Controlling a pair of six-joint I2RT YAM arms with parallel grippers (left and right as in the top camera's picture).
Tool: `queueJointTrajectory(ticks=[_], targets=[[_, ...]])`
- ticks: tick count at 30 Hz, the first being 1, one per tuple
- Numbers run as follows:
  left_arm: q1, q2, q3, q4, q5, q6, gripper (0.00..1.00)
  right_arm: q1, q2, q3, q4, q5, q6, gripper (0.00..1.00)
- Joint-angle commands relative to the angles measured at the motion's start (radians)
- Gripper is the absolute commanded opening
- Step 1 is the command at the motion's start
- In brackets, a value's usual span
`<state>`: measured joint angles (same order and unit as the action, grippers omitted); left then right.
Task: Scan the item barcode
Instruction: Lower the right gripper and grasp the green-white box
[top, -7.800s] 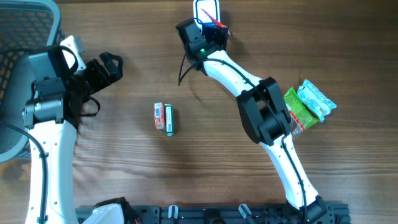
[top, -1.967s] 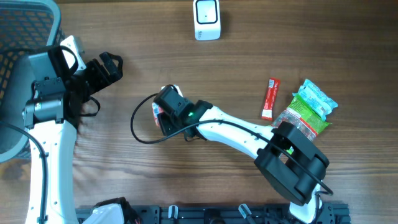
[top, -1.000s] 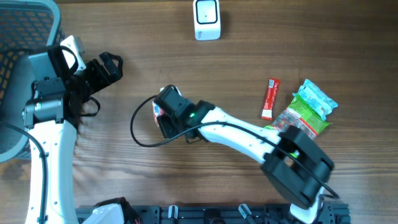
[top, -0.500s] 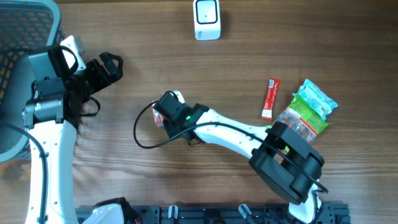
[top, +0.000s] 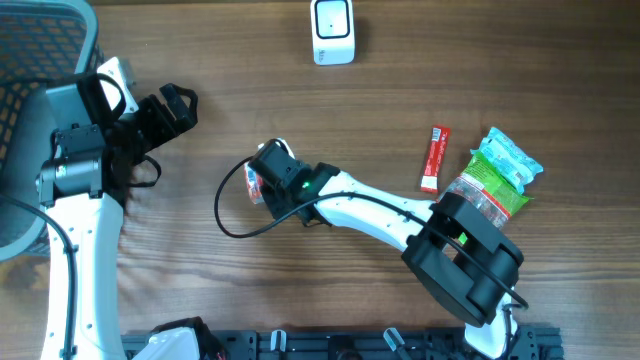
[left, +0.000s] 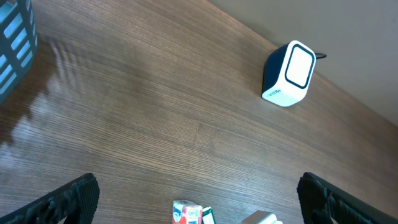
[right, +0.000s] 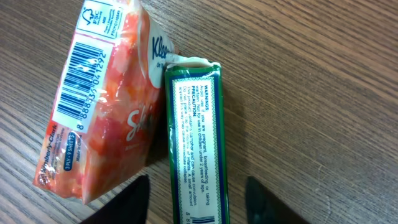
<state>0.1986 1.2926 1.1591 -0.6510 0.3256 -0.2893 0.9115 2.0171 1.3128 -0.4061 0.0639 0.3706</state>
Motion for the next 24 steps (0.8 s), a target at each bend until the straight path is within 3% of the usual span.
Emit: queueJointTrajectory(ticks=[1, 11, 14, 24], targets=[[0.005, 0.003, 0.014, 0.003, -0.005, 0.017, 1.0, -0.002, 0.006, -0.003, -0.001, -0.012, -0.013, 0.45], [0.005, 0.003, 0.014, 0.003, -0.005, 0.017, 1.0, -0.002, 0.05, -0.003, 0.022, -0.009, -0.058, 0.45], [0.005, 0.003, 0.014, 0.003, -0.005, 0.017, 1.0, -0.002, 0.045, -0.002, 0.029, 0.021, -0.089, 0.34], [0.005, 0.003, 0.014, 0.003, -0.005, 0.017, 1.0, -0.034, -0.03, -0.002, -0.107, 0.261, 0.042, 0.3]])
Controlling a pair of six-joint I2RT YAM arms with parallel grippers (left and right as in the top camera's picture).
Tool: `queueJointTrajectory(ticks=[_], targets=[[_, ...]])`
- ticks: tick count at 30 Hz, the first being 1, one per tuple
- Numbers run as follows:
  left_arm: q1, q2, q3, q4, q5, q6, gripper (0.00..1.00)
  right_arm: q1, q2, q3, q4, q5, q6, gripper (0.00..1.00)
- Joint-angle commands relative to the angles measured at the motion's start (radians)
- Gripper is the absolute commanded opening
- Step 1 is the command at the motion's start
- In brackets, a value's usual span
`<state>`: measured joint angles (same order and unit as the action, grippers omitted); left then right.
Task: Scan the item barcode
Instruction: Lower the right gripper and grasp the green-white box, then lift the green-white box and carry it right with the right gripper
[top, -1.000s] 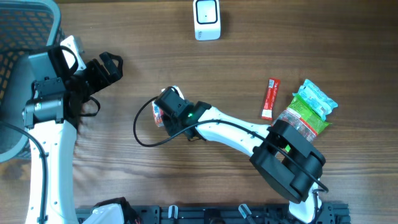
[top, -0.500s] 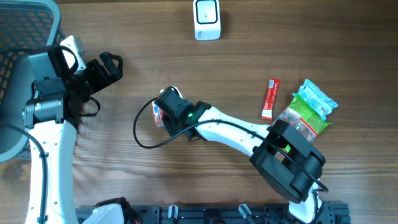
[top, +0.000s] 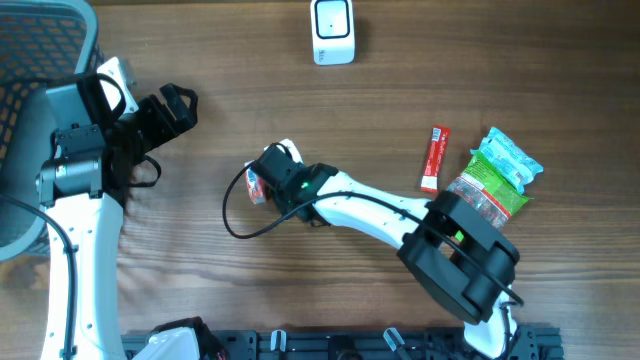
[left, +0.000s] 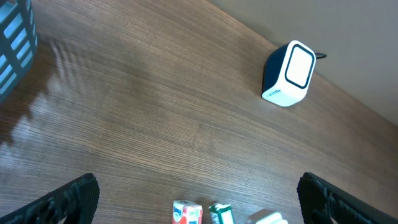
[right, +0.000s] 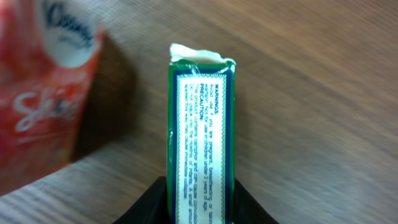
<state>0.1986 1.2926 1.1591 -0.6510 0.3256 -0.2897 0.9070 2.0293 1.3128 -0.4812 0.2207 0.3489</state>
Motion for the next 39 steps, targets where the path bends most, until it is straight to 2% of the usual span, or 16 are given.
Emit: queueJointTrajectory(ticks=[1, 5, 9, 12, 13, 14, 15, 21, 25, 34, 39], targets=[[0.005, 0.003, 0.014, 0.003, -0.005, 0.017, 1.0, -0.048, -0.042, -0.002, -0.05, 0.104, 0.084, 0.3], [0.005, 0.003, 0.014, 0.003, -0.005, 0.018, 1.0, -0.146, -0.042, -0.002, -0.097, 0.06, 0.164, 0.26], [0.005, 0.003, 0.014, 0.003, -0.005, 0.017, 1.0, -0.208, -0.04, -0.003, -0.077, -0.155, 0.185, 0.26], [0.005, 0.003, 0.014, 0.003, -0.005, 0.017, 1.0, -0.206, -0.04, -0.003, -0.079, -0.164, 0.185, 0.4], [0.005, 0.003, 0.014, 0.003, -0.005, 0.018, 1.0, -0.206, -0.039, -0.003, -0.082, -0.163, 0.176, 0.52], [0.005, 0.003, 0.014, 0.003, -0.005, 0.018, 1.0, -0.206, -0.039, -0.003, -0.082, -0.163, 0.174, 0.58], [0.005, 0.003, 0.014, 0.003, -0.005, 0.018, 1.0, -0.206, -0.039, -0.003, -0.082, -0.163, 0.174, 0.6], [0.005, 0.003, 0.014, 0.003, -0.005, 0.017, 1.0, -0.207, -0.039, -0.003, -0.058, -0.012, 0.175, 0.59], [0.005, 0.003, 0.014, 0.003, -0.005, 0.017, 1.0, -0.207, -0.039, -0.003, -0.001, 0.011, 0.175, 0.57], [0.005, 0.003, 0.014, 0.003, -0.005, 0.017, 1.0, -0.207, -0.037, -0.003, -0.008, 0.012, 0.172, 0.39], [0.005, 0.003, 0.014, 0.003, -0.005, 0.018, 1.0, -0.207, -0.042, -0.002, 0.015, 0.014, 0.122, 0.34]])
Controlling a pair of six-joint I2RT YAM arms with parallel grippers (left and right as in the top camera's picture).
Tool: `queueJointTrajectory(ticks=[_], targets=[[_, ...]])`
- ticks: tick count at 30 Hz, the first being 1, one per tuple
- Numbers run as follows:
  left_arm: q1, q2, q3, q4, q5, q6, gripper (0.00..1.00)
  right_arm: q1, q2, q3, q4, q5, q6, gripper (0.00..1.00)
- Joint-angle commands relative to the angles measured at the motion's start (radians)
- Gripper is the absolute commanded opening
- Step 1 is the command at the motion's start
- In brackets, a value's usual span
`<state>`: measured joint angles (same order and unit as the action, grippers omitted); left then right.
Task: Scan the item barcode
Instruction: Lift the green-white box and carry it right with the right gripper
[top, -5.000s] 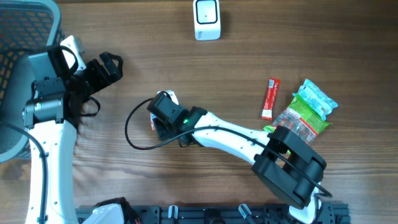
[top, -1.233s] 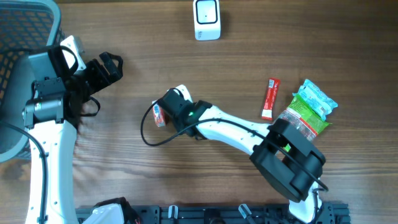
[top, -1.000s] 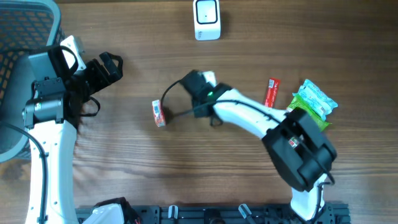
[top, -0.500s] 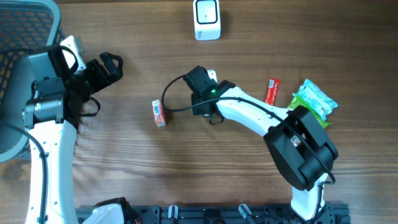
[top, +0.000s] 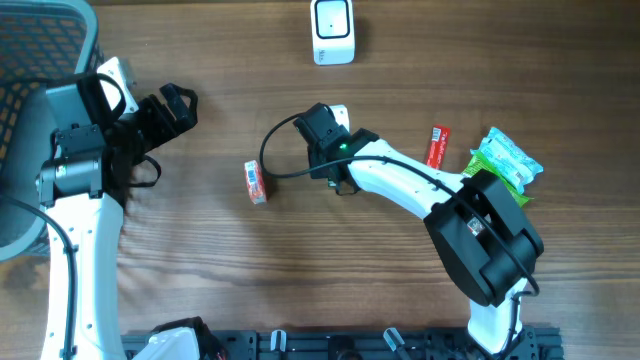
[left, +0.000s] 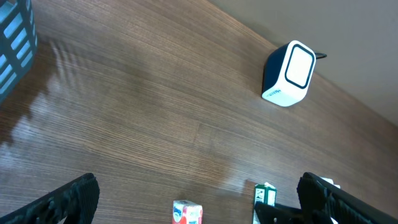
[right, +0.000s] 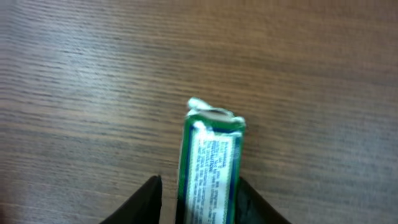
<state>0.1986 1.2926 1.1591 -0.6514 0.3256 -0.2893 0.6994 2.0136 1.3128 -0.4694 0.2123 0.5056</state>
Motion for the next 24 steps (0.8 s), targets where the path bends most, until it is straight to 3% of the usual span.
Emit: queueJointTrajectory(ticks=[1, 8, 17, 20, 24], targets=[[0.005, 0.003, 0.014, 0.003, -0.005, 0.017, 1.0, 0.0, -0.03, -0.002, -0.003, 0.015, -0.035, 0.33], [0.005, 0.003, 0.013, 0.003, -0.005, 0.017, 1.0, 0.0, -0.035, -0.002, -0.006, 0.011, -0.095, 0.33], [0.005, 0.003, 0.014, 0.003, -0.005, 0.017, 1.0, 0.0, -0.052, -0.002, -0.018, -0.061, -0.053, 0.31], [0.005, 0.003, 0.014, 0.003, -0.005, 0.017, 1.0, 0.0, -0.086, -0.002, -0.024, -0.109, -0.038, 0.33], [0.005, 0.003, 0.014, 0.003, -0.005, 0.017, 1.0, -0.001, -0.142, -0.002, -0.063, -0.09, -0.034, 0.44]])
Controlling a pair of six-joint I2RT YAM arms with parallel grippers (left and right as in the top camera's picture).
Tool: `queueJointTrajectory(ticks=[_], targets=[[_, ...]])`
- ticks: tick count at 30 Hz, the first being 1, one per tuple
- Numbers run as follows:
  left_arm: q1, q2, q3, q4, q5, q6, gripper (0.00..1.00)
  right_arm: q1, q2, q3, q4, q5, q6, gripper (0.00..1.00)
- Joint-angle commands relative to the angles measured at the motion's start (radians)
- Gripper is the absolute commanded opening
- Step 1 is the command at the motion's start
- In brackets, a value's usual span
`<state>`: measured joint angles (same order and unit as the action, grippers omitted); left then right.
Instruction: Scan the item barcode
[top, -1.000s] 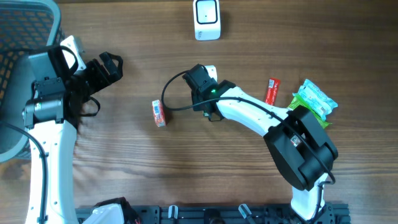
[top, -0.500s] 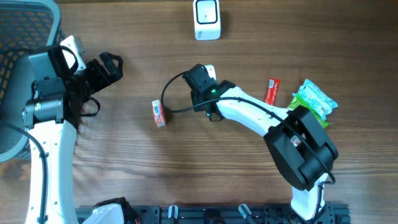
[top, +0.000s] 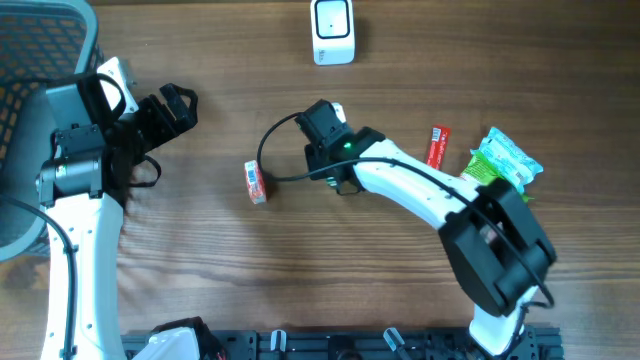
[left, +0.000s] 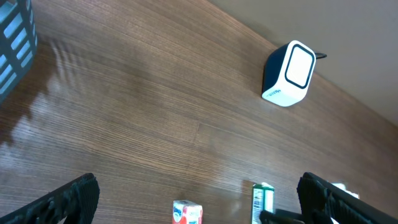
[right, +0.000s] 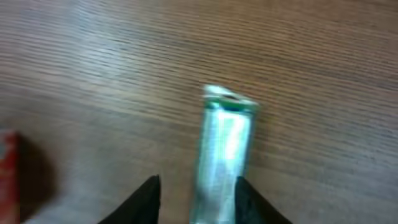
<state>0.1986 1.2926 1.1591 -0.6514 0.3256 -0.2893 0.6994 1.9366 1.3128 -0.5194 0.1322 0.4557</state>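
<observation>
A narrow green box (right: 225, 149) hangs blurred above the wooden table, with my right gripper (right: 199, 199) shut on its lower end. Seen from the left wrist, the green box (left: 262, 198) stands upright. Overhead, the right gripper (top: 325, 125) is mid-table, below the white barcode scanner (top: 332, 30), which stands at the far edge. The scanner (left: 289, 73) shows its window to the left wrist. My left gripper (left: 198, 180) is open and holds nothing; overhead, the left gripper (top: 175, 105) is at the left.
A red tissue pack (top: 255, 183) lies left of the right gripper. A red stick pack (top: 436, 148) and a green bag (top: 505, 165) lie at the right. A mesh basket (top: 40, 60) fills the far left corner.
My right gripper still holds the green box at almost the same spot; its view has swung so the red tissue pack's edge shows at the left. The left arm has not moved.
My right gripper was open over the green box, which lay beside the red tissue pack. Then it was shut on the box. Then it held the box up, to the right and nearer the scanner, where it is now.
</observation>
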Motion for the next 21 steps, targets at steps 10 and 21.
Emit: queueJointTrajectory(ticks=[10, 21], targets=[[0.005, 0.003, 0.014, 0.003, -0.005, 0.017, 1.0, -0.099, -0.078, -0.003, -0.153, -0.015, 0.098, 0.32], [0.005, 0.003, 0.014, 0.003, -0.005, 0.017, 1.0, -0.1, -0.077, -0.12, -0.15, -0.087, 0.595, 0.1]])
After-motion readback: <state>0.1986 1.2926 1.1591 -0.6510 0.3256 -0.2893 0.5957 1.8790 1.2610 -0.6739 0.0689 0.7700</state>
